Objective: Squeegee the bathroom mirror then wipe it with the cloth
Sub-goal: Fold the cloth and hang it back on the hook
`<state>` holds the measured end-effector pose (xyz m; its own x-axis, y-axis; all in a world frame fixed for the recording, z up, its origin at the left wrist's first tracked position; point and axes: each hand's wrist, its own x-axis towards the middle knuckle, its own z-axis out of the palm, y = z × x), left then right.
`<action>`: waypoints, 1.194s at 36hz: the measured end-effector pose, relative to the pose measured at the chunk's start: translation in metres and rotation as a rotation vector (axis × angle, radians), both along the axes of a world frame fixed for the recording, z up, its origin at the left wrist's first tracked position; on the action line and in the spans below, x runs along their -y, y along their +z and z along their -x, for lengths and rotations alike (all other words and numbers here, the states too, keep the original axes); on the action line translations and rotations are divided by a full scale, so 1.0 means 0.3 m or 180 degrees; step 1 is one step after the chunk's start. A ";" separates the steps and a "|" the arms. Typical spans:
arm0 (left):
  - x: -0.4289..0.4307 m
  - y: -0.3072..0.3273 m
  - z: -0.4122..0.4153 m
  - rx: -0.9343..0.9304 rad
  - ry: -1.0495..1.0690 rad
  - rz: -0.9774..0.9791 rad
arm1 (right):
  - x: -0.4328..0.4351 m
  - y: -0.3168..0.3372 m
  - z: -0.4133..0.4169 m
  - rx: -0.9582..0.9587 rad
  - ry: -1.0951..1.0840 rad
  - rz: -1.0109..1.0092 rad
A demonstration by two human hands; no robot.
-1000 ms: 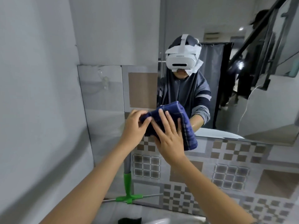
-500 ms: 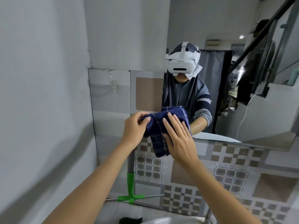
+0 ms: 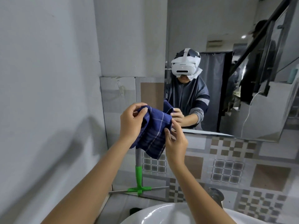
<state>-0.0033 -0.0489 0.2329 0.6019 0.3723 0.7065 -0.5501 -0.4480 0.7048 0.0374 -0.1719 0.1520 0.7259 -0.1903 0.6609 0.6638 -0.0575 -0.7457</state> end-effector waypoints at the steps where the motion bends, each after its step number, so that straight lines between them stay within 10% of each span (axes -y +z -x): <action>1: -0.010 -0.002 0.017 0.0006 0.0009 0.0063 | -0.011 0.009 0.014 -0.0039 0.0040 -0.0073; 16: -0.175 -0.129 0.230 -0.1492 -0.0790 -0.0673 | 0.046 0.249 0.047 0.0165 0.1069 0.1600; 43: -0.271 0.000 0.120 -0.0816 -0.0663 -0.0828 | -0.015 0.396 -0.013 0.0508 0.0912 0.2557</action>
<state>-0.0392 0.0325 0.2330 0.8140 0.0530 0.5784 -0.4693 -0.5269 0.7087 0.0413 -0.1674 0.2708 0.5617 0.5537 0.6148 0.8265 -0.3413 -0.4476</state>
